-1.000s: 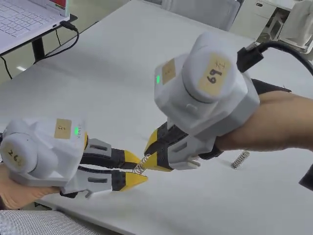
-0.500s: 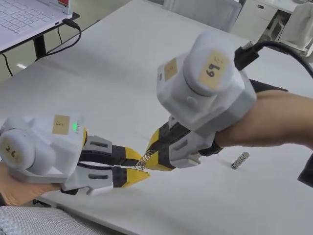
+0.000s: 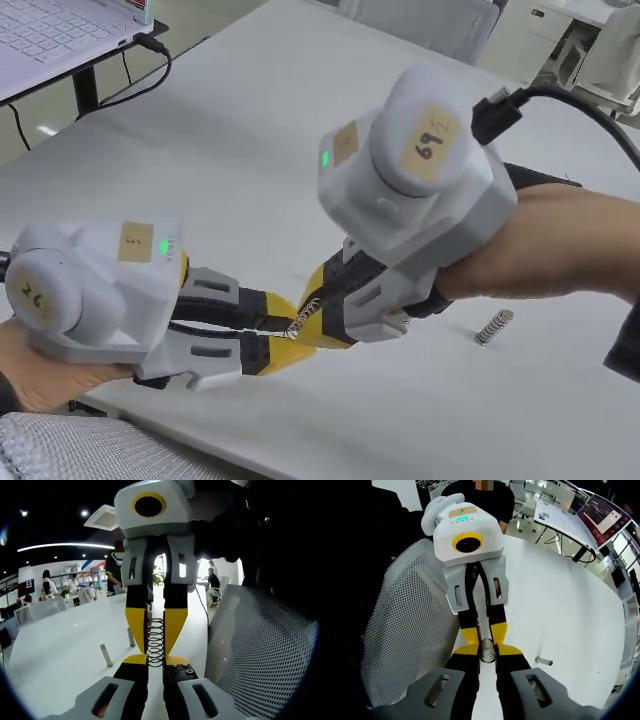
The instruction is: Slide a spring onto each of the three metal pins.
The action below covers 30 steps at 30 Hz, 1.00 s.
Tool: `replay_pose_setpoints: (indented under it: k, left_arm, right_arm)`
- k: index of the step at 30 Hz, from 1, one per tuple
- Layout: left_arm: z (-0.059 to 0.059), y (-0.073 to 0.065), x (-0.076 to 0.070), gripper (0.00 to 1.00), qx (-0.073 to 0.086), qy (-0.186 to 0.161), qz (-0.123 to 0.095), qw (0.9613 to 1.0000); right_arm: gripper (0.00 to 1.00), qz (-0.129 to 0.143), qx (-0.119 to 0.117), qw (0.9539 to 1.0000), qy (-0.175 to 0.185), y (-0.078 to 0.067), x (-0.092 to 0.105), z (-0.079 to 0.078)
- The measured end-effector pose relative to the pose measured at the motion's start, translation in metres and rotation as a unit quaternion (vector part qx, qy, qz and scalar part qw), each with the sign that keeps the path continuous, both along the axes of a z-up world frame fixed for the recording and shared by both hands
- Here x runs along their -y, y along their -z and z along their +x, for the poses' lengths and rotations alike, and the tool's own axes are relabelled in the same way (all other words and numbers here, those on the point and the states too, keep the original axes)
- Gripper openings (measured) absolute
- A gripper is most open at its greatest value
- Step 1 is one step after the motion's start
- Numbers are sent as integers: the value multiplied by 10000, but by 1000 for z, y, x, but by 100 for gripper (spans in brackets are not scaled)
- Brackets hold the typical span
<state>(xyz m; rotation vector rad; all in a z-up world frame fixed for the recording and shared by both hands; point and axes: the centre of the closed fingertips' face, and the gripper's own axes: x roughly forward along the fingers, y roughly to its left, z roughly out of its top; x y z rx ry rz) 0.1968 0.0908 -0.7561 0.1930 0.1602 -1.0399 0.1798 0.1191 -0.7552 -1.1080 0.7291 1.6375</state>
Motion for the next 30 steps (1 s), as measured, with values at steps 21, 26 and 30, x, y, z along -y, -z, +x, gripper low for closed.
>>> replay_pose_setpoints:
  k: [21,26,30]
  left_arm:
    - [0,10,-3,16,-207,-108,-161,9996]
    - [0,12,-6,24,-271,-168,-203,9993]
    - [3,12,-9,32,-296,-254,-232,9990]
  right_arm:
    - [9,-27,53,9999,104,1,2,10]
    - [9,1,80,9998,192,-1,4,16]
    - [9,17,98,9997,244,-3,5,21]
